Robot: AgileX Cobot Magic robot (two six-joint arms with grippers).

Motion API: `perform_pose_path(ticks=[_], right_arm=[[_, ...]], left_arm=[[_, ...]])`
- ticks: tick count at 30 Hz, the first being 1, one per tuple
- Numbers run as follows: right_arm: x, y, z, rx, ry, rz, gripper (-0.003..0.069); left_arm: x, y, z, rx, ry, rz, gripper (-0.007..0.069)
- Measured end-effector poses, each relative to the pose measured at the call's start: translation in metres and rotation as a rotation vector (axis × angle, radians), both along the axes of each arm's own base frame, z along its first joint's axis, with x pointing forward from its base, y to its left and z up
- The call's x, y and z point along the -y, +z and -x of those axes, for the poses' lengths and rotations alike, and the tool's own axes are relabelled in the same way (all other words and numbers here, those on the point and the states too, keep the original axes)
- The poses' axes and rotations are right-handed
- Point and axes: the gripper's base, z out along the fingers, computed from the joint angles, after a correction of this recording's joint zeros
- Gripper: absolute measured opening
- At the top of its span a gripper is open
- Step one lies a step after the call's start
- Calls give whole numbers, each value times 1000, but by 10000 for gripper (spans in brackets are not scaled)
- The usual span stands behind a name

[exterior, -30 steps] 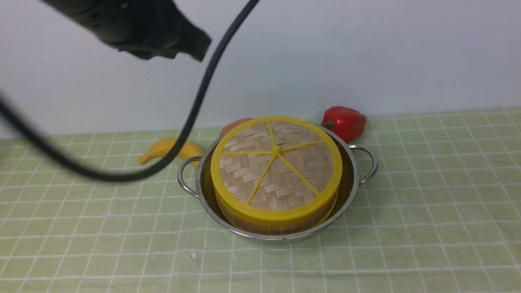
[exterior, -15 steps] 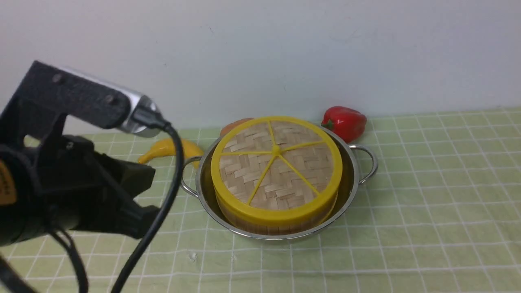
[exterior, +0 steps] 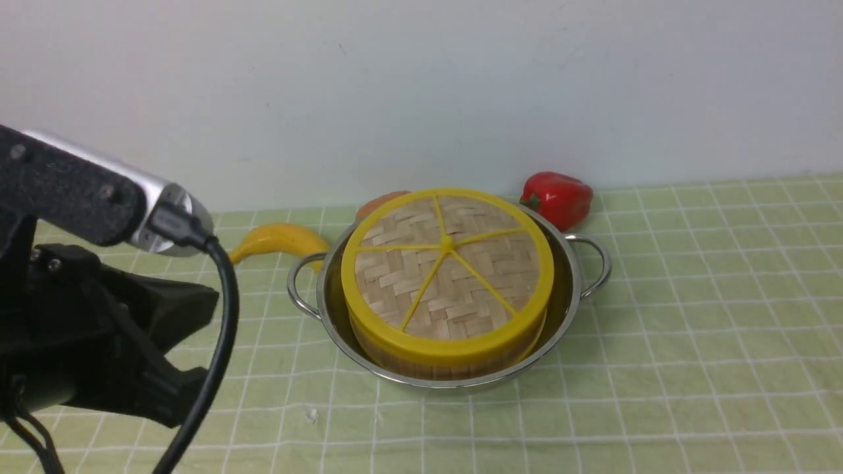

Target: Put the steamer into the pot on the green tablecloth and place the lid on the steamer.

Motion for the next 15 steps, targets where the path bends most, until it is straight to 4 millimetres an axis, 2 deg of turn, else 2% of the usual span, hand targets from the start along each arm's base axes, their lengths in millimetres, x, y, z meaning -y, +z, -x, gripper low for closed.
perform_pose_path(ticks=[4,8,13,14,15], right_arm=[[0,0,0,0,0,0,19],[-1,0,0,-4,5,-15,36],[-2,0,0,-6,8,-24,58],[-2,0,0,-6,8,-25,60],[-2,0,0,-6,8,-25,61]], left_arm=[[-32,-17,12,112,120,-104,1],[-63,-59,44,219,297,-91,1],[-73,-111,75,446,410,12,12],[-73,-120,79,500,421,34,12],[-73,-120,79,499,422,37,12]])
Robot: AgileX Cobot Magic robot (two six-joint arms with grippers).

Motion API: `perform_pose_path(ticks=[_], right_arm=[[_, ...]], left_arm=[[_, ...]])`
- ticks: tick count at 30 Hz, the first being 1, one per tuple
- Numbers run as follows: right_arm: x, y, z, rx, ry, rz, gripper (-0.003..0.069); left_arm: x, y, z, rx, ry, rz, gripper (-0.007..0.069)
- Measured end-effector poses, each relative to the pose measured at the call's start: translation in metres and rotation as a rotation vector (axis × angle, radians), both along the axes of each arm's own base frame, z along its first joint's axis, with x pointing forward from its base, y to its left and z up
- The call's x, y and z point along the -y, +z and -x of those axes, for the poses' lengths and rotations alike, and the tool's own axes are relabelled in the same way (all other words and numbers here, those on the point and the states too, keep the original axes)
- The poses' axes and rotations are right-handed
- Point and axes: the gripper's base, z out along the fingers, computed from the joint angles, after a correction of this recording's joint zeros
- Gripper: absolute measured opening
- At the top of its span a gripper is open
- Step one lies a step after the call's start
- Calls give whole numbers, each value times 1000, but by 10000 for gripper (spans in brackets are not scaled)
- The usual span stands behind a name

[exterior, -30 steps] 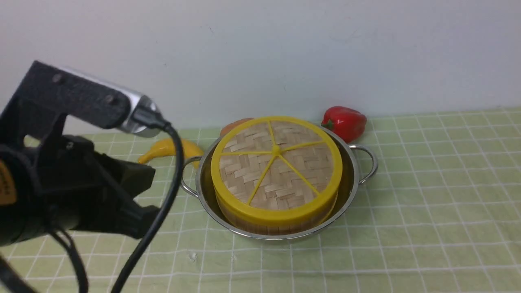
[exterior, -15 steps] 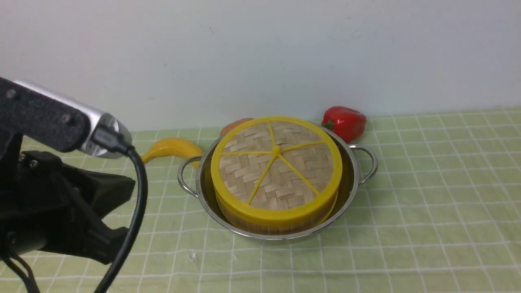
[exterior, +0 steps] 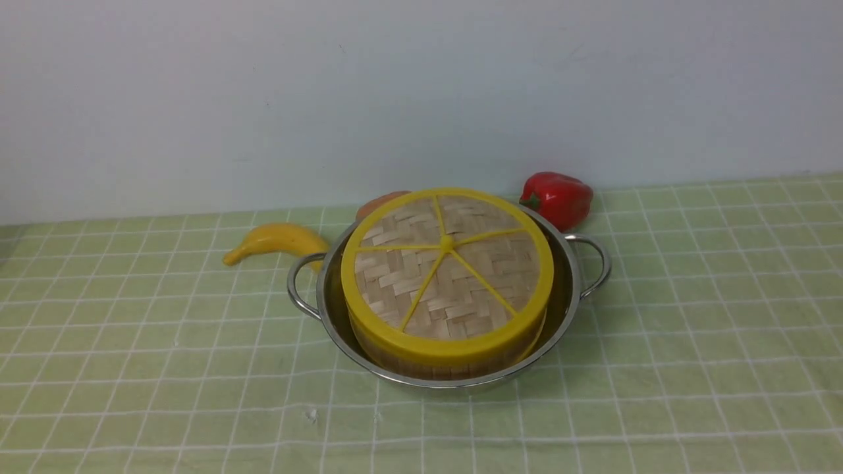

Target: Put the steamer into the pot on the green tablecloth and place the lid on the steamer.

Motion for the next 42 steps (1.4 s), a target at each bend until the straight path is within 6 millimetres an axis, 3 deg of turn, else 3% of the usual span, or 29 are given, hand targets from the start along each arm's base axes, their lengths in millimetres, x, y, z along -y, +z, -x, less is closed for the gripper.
perform_pose_path(ticks=[3,6,32,39,42], right_arm=[[0,0,0,1,0,-1,69],[0,0,0,-3,-5,-13,78],[0,1,1,-1,-11,-21,146],[20,3,12,205,-169,18,166],[28,-15,20,339,-259,45,174]], left_arm=[[0,-23,6,114,36,55,15],[-2,-35,5,104,73,109,22],[-2,-36,5,111,85,164,75],[-2,-36,5,112,85,165,85],[-2,-36,5,112,85,165,94]])
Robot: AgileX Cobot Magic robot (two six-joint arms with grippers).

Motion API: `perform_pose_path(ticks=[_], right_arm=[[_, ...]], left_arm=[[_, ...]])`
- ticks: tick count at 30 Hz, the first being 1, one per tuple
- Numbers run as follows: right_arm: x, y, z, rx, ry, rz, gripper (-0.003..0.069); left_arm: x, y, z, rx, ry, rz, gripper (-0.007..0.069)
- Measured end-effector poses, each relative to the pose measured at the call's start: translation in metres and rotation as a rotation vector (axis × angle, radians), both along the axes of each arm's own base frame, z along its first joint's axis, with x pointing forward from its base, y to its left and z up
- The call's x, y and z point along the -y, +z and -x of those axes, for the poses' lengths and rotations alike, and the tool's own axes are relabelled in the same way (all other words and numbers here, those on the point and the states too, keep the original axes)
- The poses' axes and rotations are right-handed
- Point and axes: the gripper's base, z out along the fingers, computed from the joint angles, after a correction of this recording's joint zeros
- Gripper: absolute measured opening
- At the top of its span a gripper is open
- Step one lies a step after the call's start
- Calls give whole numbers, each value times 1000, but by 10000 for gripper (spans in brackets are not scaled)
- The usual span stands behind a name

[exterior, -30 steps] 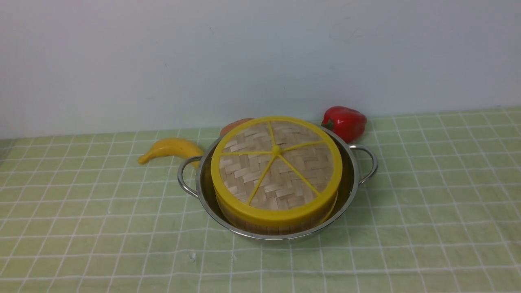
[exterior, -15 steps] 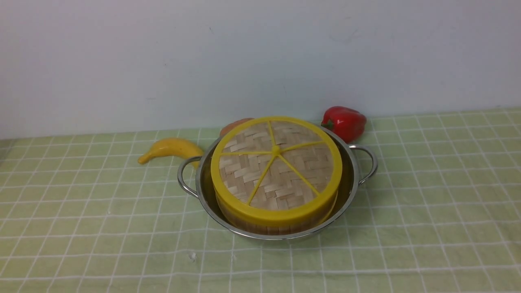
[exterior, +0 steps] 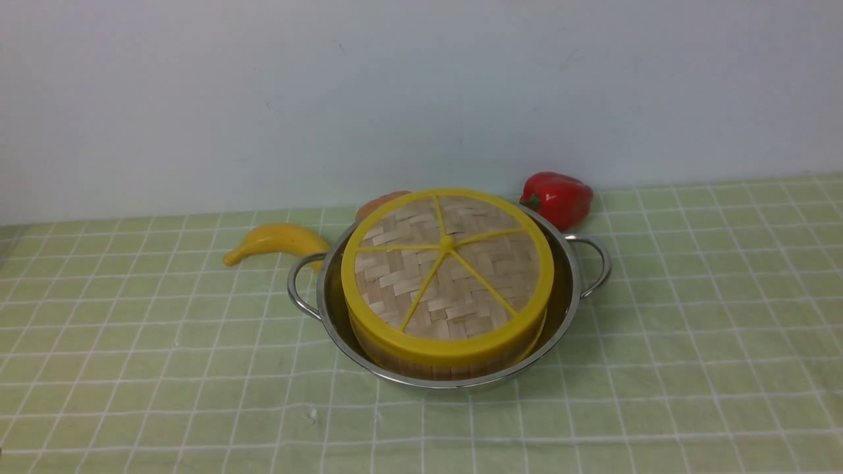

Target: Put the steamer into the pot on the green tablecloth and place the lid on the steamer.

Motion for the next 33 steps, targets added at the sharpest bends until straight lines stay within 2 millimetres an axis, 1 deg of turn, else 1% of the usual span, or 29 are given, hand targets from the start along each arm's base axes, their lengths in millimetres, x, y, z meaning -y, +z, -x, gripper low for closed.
perform_pose_path(ticks=[1,2,4,5,6,7,8,9,10,11,13,16,21,33], right_arm=[[2,-16,5,64,-31,11,178],[4,-30,8,92,-54,17,183],[5,-50,12,128,-77,23,186],[6,-67,15,151,-92,27,190],[6,-69,15,153,-94,27,191],[6,-88,17,170,-104,29,196],[6,-93,18,166,-106,30,197],[6,-111,16,143,-106,33,202],[6,-110,16,148,-106,33,203],[6,-126,13,114,-104,34,207],[6,-141,11,72,-103,25,214],[6,-148,9,35,-101,-3,225],[6,-154,8,-35,-103,-23,237],[6,-155,8,-53,-104,-29,240]], left_arm=[[0,0,0,0,0,0,96],[0,0,0,0,0,0,96],[0,0,0,0,0,0,96],[0,0,0,0,0,0,97],[0,0,0,0,0,0,99],[0,0,0,0,0,0,106],[0,0,0,0,0,0,106],[0,0,0,-1,0,0,107],[0,0,0,-1,0,0,107],[0,0,0,0,0,0,108],[0,0,0,-2,1,0,115],[0,0,0,-1,0,0,117],[0,0,0,-1,0,0,128],[0,0,0,-1,0,0,138]])
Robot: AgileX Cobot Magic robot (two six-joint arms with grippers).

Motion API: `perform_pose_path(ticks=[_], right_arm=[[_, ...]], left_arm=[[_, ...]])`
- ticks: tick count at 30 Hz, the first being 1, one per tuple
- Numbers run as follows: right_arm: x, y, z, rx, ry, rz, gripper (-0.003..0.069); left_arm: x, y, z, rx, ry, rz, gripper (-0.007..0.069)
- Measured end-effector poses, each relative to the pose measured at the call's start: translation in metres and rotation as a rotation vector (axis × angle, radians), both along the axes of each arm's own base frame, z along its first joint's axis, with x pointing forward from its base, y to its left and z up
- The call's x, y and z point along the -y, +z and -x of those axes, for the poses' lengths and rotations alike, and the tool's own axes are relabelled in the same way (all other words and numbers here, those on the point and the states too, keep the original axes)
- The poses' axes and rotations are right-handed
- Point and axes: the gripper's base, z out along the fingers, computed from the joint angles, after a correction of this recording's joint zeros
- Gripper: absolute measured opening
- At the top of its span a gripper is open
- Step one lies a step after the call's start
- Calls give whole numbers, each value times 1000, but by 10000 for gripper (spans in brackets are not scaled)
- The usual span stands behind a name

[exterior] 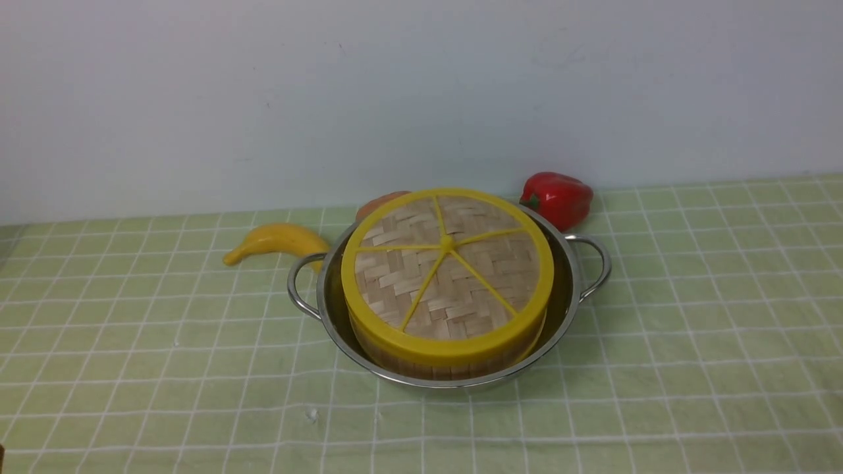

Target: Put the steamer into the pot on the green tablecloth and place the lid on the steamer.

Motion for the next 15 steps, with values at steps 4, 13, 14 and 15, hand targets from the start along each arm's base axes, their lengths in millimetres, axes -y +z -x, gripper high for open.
perform_pose_path(ticks=[4,13,14,15], right_arm=[[0,0,0,0,0,0,240],[0,0,0,0,0,0,240],[0,0,0,0,0,0,240],[0,0,0,0,0,0,240]], left_arm=[[0,0,0,0,0,0,146],[0,0,0,0,0,0,156],[0,0,0,0,0,0,157],[0,0,0,0,0,0,159]])
